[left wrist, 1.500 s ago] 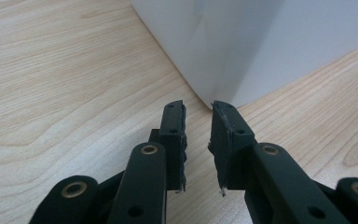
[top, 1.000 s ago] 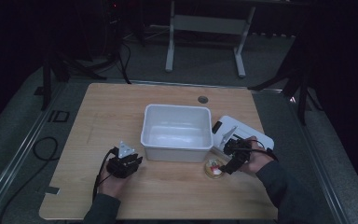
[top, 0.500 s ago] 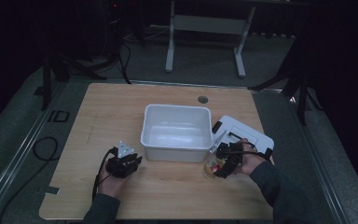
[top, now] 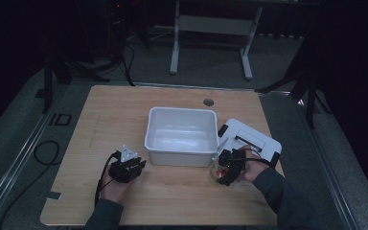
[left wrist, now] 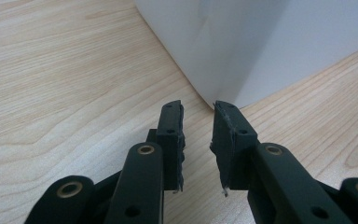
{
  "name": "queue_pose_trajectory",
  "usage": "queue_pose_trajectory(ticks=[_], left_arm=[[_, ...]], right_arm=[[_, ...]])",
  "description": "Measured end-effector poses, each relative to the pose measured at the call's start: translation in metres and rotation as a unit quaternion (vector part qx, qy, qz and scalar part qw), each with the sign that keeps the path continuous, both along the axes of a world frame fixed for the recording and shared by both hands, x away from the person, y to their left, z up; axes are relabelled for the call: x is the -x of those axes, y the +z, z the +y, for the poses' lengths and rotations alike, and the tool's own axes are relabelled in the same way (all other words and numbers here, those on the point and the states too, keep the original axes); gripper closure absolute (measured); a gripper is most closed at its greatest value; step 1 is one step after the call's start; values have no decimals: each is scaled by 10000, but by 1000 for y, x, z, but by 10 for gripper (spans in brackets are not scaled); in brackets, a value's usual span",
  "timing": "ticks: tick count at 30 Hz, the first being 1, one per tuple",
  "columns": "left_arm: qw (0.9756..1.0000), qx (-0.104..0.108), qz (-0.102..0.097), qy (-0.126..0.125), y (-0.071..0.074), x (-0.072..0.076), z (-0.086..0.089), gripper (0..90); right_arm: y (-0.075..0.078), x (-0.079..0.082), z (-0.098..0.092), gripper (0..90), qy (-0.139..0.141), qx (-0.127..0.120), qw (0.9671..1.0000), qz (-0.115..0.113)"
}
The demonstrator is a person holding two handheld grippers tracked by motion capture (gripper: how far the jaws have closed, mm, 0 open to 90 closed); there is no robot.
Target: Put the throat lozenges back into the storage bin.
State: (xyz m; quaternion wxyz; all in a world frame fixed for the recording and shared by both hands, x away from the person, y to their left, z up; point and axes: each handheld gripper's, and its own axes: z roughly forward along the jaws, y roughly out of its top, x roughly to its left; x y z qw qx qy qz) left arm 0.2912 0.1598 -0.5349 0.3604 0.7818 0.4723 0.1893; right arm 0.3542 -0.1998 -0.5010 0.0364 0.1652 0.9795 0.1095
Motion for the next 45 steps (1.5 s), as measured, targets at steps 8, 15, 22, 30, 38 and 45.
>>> queue_pose_trajectory(ticks=[8,15,22,30,38,45], left_arm=[[10000,2,-11,-1,0,0,1,730],[10000,4,-4,-3,0,0,0,730],[10000,-1,-5,1,0,0,0,731],[10000,6,-1,-3,0,0,0,731],[10000,4,-1,-7,0,0,0,731],[10000,6,0,-6,0,0,0,731]], right_arm=[[-2,1,-2,151,-14,-142,9999,-45],[-5,3,-9,164,-20,-202,9997,-112],[-8,5,-11,182,35,-251,9995,-179],[-10,8,-16,216,26,-269,9994,-219],[-11,12,-18,216,132,-255,9994,-194],[-10,20,-18,217,345,-158,9992,-138]])
